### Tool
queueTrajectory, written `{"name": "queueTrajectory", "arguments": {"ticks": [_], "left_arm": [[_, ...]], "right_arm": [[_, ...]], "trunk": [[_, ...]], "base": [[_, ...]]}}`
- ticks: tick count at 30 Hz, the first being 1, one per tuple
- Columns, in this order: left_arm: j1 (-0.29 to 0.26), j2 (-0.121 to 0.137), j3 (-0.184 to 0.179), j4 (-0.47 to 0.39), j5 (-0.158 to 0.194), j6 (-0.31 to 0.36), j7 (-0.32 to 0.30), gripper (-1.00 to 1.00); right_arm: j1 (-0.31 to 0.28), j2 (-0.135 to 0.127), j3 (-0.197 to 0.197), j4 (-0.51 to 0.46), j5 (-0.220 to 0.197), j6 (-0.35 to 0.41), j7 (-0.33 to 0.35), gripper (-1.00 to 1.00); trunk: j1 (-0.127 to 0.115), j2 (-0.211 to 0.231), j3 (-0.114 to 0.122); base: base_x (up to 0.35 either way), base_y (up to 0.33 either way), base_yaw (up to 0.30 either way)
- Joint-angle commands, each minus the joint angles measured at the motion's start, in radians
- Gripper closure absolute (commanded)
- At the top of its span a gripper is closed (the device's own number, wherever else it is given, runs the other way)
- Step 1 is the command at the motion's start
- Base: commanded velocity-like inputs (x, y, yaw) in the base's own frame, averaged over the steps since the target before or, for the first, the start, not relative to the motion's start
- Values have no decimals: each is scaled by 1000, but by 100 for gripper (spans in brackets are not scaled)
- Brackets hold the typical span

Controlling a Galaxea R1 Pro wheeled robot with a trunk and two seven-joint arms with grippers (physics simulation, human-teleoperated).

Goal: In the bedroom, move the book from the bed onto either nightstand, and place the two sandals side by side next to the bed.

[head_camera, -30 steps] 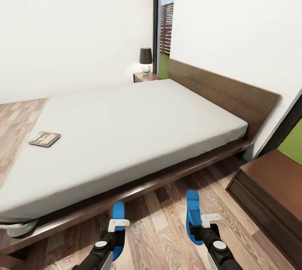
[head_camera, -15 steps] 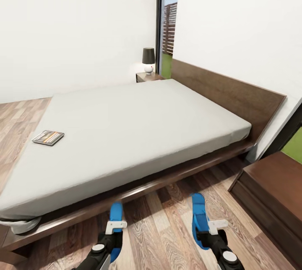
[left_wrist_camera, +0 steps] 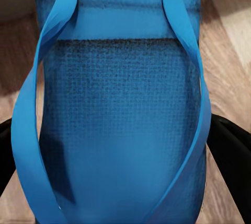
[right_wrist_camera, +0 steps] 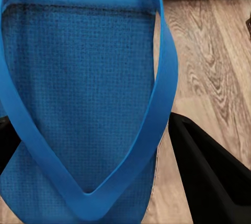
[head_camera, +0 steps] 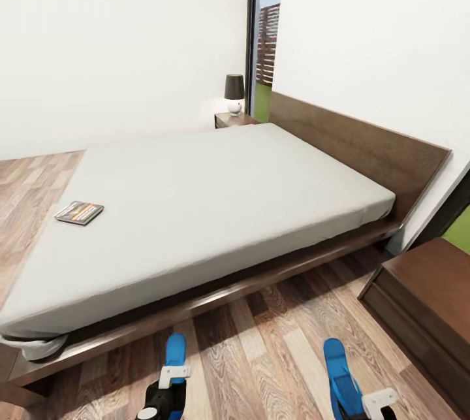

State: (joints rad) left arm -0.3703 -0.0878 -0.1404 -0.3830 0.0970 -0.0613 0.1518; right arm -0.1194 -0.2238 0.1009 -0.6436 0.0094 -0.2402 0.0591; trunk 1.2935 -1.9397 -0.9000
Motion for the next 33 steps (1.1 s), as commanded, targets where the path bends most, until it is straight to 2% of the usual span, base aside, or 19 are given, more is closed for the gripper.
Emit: {"name": "queueTrajectory", "arguments": {"ticks": [1, 4, 8, 12, 18, 21, 22, 23, 24, 30, 33], "left_arm": [[-1, 0, -8, 3, 10, -8, 8, 100], [-1, 0, -8, 6, 8, -13, 8, 100], [-1, 0, -8, 7, 8, -14, 12, 100], [-1, 1, -7, 7, 9, -11, 51, 100], [-1, 2, -7, 8, 26, -4, 76, 100], [-1, 8, -7, 9, 29, -3, 78, 100], [-1, 13, -7, 9, 29, -3, 78, 100], [-1, 16, -7, 9, 31, -3, 78, 100], [-1, 18, -7, 9, 31, -3, 78, 100], [-1, 19, -8, 9, 35, -3, 78, 100], [-1, 18, -8, 9, 35, -4, 78, 100]], "right_arm": [[0, -1, 2, 1, 0, -4, 2, 100], [0, 0, 2, 3, 0, -5, 2, 100], [0, -1, 1, 5, 0, -5, 2, 100], [0, -1, 0, 8, -2, -6, 2, 100], [0, -2, 1, 8, -2, -8, 3, 100], [1, -33, 1, 23, -5, -21, 4, 100], [1, -59, 1, 65, -7, -66, 4, 100], [1, -79, 1, 144, -8, -166, 3, 100], [1, -87, 1, 218, -10, -239, 2, 100], [1, -93, 1, 285, -10, -296, 1, 100], [1, -92, 2, 289, -9, -299, 4, 100]], "trunk": [[0, 0, -1], [0, 0, -1], [15, -28, -13], [31, -56, -26], [54, -98, -45], [65, -119, -54], [69, -126, -57], [73, -133, -60], [77, -140, -63], [100, -182, -82], [100, -182, -82]], "base": [[0, 0, 228], [0, 0, 257], [0, 0, 268], [0, 0, 271], [0, 0, 272], [0, 0, 272], [0, 0, 272], [0, 0, 271], [0, 0, 271], [0, 0, 271], [0, 0, 272]]}}
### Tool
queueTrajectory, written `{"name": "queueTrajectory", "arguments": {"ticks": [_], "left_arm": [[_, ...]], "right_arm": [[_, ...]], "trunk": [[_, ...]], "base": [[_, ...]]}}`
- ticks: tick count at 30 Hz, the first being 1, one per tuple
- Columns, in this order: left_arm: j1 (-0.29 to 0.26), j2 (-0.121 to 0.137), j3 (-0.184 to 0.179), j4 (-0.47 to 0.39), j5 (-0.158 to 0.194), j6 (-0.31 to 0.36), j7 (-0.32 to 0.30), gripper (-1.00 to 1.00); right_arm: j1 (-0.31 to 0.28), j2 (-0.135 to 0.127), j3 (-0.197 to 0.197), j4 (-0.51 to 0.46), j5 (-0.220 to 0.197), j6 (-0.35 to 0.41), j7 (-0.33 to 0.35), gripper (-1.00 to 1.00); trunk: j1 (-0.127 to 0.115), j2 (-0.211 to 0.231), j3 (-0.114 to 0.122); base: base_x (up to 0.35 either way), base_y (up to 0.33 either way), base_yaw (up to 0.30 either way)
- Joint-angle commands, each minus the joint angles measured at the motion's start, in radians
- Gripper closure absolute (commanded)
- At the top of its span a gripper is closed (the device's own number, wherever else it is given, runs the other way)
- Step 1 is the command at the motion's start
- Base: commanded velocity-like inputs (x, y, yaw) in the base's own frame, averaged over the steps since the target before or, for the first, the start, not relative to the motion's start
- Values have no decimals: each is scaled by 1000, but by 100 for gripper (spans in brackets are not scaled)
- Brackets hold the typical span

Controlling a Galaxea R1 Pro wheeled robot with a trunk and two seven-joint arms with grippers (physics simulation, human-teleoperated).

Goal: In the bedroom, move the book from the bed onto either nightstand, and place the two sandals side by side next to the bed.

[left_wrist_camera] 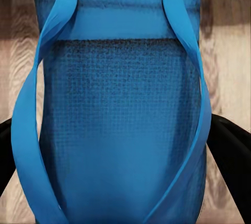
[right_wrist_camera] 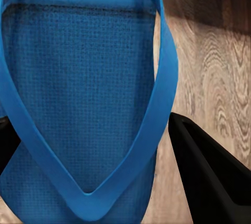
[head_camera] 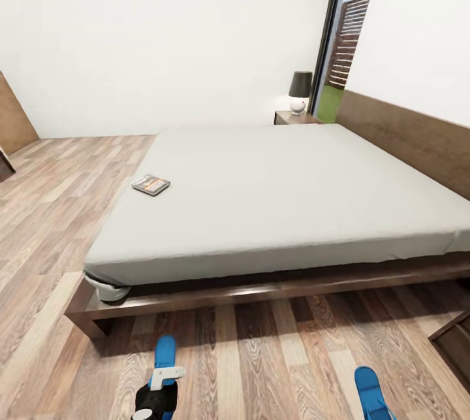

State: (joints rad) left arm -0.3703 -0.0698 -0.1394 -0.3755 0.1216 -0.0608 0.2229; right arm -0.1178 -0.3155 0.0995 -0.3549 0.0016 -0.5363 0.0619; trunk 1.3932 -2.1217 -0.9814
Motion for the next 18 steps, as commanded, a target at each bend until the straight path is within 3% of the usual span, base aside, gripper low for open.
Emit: {"name": "queueTrajectory", "arguments": {"ticks": [1, 7, 9, 10, 13, 18], "left_arm": [[-1, 0, -8, 1, 10, -4, 7, 100], [-1, -1, -8, 1, 10, -5, 9, 100], [-1, -1, -9, 1, 10, -2, 9, 100], [-1, -1, -9, 1, 10, -2, 9, 100], [-1, 0, -9, 1, 10, -4, 9, 100], [-1, 1, -8, 1, 10, -5, 9, 100]], "right_arm": [[0, -1, 3, 1, 0, -3, 1, 100], [0, -2, 3, 4, 0, -4, 8, 100], [0, -2, 3, 61, -1, -8, 15, 100], [0, -2, 2, 128, -2, -25, 17, 100], [0, -3, 2, 349, -15, -198, 16, 100], [58, -35, 2, 404, -50, -285, 9, 100]], "trunk": [[0, 0, -1], [0, 0, -1], [0, 0, -1], [0, 0, -1], [0, 0, -1], [0, 0, -1]], "base": [[0, 0, 272], [0, 0, 263], [0, 0, 74], [0, 0, 30], [0, 0, 9], [0, 0, 1]]}}
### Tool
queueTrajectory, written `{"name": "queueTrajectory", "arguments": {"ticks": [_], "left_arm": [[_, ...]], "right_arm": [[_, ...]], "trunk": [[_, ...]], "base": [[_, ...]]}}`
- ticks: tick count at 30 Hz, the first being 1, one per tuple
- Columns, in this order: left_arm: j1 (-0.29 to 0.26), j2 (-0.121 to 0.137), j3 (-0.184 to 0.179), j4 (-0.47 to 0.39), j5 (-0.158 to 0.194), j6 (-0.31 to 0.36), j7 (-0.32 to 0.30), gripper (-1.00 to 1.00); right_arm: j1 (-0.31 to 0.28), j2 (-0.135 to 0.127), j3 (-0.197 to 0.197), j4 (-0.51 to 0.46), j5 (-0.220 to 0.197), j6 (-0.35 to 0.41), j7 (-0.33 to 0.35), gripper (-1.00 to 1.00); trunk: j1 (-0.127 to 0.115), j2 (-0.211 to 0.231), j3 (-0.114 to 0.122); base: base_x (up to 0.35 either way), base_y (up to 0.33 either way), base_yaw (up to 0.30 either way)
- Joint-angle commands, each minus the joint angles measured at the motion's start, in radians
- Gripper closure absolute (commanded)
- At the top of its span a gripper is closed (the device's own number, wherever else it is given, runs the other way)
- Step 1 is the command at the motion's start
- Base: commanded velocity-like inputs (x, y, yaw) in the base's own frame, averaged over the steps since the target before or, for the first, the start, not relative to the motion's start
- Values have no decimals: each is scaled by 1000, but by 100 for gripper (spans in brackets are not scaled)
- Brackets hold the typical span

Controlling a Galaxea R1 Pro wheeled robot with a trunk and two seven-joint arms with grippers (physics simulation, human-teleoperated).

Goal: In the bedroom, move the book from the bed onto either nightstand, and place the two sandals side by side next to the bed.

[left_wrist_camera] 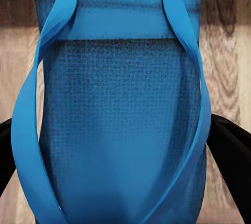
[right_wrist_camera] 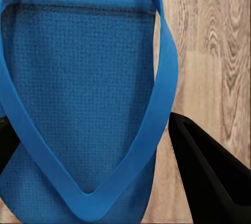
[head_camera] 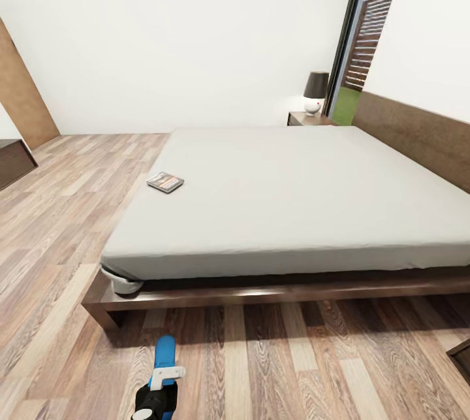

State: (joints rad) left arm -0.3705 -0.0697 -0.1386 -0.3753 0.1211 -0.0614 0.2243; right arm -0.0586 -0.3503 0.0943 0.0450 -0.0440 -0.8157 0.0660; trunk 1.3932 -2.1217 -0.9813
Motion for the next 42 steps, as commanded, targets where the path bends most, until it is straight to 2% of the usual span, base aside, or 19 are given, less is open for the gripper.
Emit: {"name": "queueTrajectory", "arguments": {"ticks": [1, 6, 7, 8, 9, 14, 15, 16, 19, 20, 24, 42], "left_arm": [[-1, 1, -9, 1, 11, -4, 7, 100], [-1, 3, -10, 1, 11, 1, 7, 100], [-1, 29, -10, 0, 44, 3, 5, 100], [-2, 32, -10, 0, 59, 9, 4, 100], [-2, 34, -10, -3, 77, 43, 2, 100], [-11, 30, -10, -42, 86, 190, 2, 100], [-13, 29, -10, -85, 86, 239, 2, 100], [-13, 28, -10, -162, 82, 345, 2, 100], [-13, 31, -11, -246, 79, 433, 2, 100], [-14, 32, -12, -293, 78, 488, 1, 100], [-15, 29, -12, -297, 79, 495, 1, 100], [-15, 27, -16, -296, 83, 496, -2, 100]], "right_arm": [[5, -3, 7, 6, -10, -10, 4, 100], [18, -9, 7, 11, -20, -16, 2, 100], [22, -57, 7, 11, -20, -17, 9, 100], [23, -66, 7, 11, -20, -13, 9, 100], [23, -76, 5, 10, -21, 3, 10, 100], [23, -96, -1, 9, -36, 87, 13, 100], [23, -99, -2, 9, -62, 116, 14, 100], [23, -101, -5, 8, -117, 185, 14, 100], [22, -102, -4, 6, -226, 267, 14, 100], [23, -101, -1, 5, -272, 307, 15, 100], [23, -98, 2, 4, -273, 340, 14, 100], [22, -99, -2, -11, -280, 349, 9, 100]], "trunk": [[4, -7, -4], [23, -42, -19], [27, -49, -23], [31, -56, -26], [34, -63, -29], [54, -98, -45], [57, -105, -48], [61, -112, -51], [73, -133, -60], [77, -140, -63], [92, -168, -76], [161, -294, -132]], "base": [[0, 0, 0], [0, 0, 0], [0, 0, 0], [0, 0, 0], [0, 0, 0], [0, 0, 0], [0, 0, 0], [0, 0, 0], [0, 0, 0], [0, 0, 0], [0, 0, 0], [0, 0, 0]]}}
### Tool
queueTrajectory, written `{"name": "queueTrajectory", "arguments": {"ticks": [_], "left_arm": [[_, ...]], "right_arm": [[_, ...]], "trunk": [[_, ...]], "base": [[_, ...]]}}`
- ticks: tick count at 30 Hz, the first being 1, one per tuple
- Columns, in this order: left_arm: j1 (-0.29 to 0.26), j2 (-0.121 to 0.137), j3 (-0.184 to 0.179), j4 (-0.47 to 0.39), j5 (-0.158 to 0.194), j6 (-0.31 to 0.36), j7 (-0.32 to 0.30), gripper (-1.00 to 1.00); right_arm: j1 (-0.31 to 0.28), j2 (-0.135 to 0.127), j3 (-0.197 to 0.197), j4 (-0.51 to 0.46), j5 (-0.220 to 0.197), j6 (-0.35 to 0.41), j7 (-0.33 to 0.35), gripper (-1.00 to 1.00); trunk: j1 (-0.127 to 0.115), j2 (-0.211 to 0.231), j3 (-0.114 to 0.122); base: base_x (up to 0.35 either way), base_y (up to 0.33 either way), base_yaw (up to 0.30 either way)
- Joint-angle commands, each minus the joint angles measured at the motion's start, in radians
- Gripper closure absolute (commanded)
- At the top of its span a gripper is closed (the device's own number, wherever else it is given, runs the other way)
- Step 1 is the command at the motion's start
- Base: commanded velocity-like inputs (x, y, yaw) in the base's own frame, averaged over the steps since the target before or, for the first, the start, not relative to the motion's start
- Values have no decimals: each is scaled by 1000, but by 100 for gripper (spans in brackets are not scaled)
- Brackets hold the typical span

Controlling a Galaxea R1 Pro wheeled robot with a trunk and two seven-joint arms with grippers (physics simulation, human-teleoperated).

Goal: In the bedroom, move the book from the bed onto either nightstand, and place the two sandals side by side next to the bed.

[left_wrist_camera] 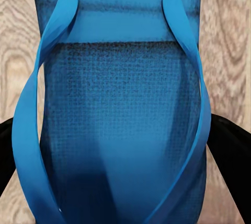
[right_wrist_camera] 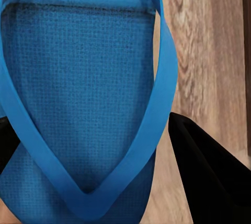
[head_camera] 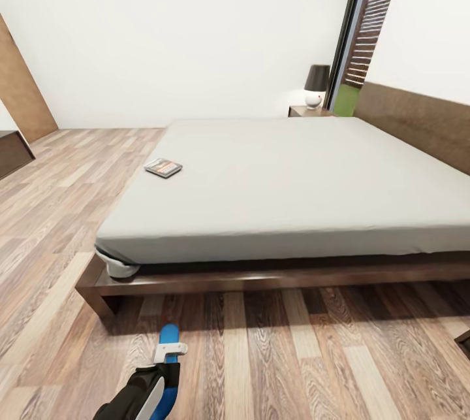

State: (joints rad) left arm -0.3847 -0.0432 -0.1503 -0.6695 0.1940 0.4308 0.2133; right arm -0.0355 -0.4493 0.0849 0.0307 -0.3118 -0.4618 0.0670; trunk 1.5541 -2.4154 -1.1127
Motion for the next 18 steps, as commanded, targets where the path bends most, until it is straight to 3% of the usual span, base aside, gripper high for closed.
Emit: {"name": "queueTrajectory", "arguments": {"ticks": [1, 4, 9, 14, 16, 18], "left_arm": [[0, 1, -5, -2, 11, 4, 10, 100], [-1, 4, -2, -8, 14, 20, 10, 100], [-2, 6, 4, -113, 17, 193, 10, 100], [-29, -10, 4, -182, 22, 308, 15, 100], [-157, -31, 6, 36, 22, 334, 15, 100], [-199, -40, 6, 119, 22, 302, 15, 100]], "right_arm": [[-1, 0, 7, 3, -13, -6, 7, 100], [-1, 0, 7, 3, -13, -10, 6, 100], [-1, 0, 7, 3, -13, -15, 5, 100], [-1, 0, 7, 2, -13, -19, 6, 100], [-1, -1, 7, -26, -12, -18, 6, 100], [-1, 0, 7, -33, -12, -17, 6, 100]], "trunk": [[4, -8, -4], [4, -8, -4], [4, -8, -4], [4, -8, -4], [4, -8, -4], [4, -8, -4]], "base": [[0, 0, 0], [0, 0, 0], [0, 0, 0], [0, 0, 0], [0, 0, 0], [0, 0, 0]]}}
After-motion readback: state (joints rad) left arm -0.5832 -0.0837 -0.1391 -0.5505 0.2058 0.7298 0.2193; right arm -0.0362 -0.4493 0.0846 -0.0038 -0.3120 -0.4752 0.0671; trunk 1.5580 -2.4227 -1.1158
